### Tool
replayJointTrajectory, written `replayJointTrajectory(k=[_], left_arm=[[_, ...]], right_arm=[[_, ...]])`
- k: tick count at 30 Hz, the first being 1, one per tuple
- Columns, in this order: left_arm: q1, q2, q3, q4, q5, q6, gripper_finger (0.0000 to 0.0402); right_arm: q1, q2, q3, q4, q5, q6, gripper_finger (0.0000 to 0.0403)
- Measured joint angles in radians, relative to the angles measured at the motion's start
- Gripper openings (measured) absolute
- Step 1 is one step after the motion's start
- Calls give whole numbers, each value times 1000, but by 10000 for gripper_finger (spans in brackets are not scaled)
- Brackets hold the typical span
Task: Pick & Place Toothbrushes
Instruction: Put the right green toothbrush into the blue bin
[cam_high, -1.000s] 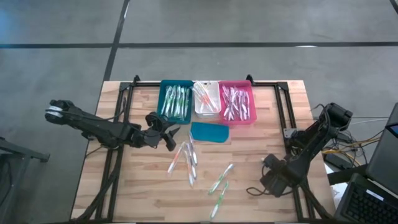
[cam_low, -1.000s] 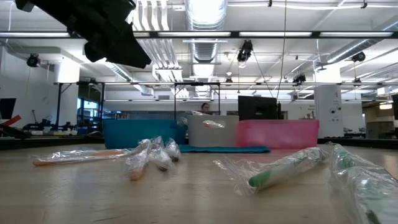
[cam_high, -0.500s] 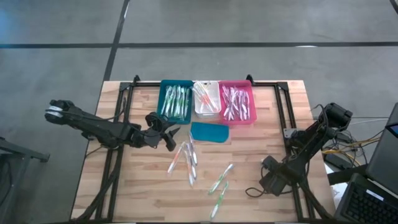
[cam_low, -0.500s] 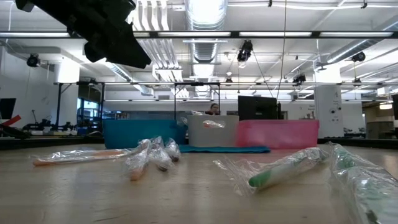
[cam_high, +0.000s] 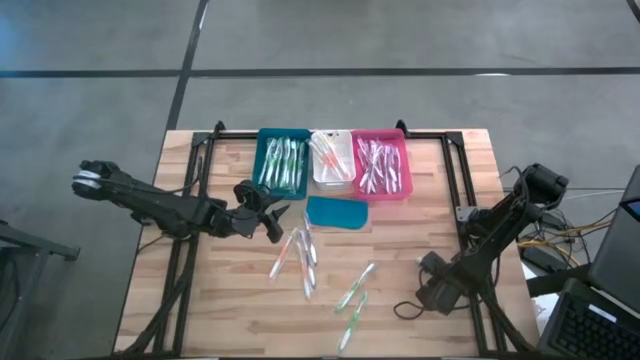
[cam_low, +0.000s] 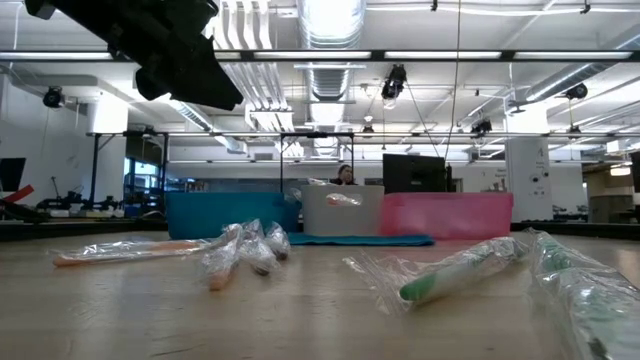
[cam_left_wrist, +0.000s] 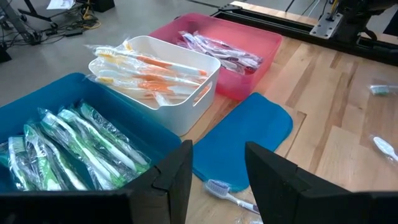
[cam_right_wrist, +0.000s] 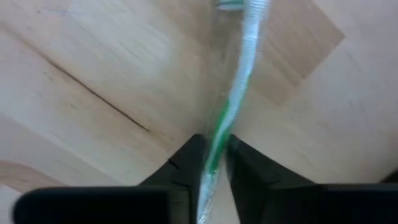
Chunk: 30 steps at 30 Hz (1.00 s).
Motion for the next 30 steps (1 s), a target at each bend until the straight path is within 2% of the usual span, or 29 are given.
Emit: replayJointTrajectory(k=[5, 13, 18, 23, 30], left_arm=[[0, 0, 0, 0, 0, 0, 152], [0, 0, 0, 0, 0, 0, 152], [0, 0, 0, 1, -1, 0, 152], [0, 0, 0, 1, -1, 6, 152], [0, 0, 0, 1, -1, 7, 152]], right_arm=[[0, 0, 4, 1, 2, -27, 18], [-17, -66, 2, -3, 8, -72, 17], [-49, -122, 2, -6, 112, -142, 15], [-109, -162, 3, -7, 196, -257, 17], [-251, -180, 3, 31, 230, -502, 17]])
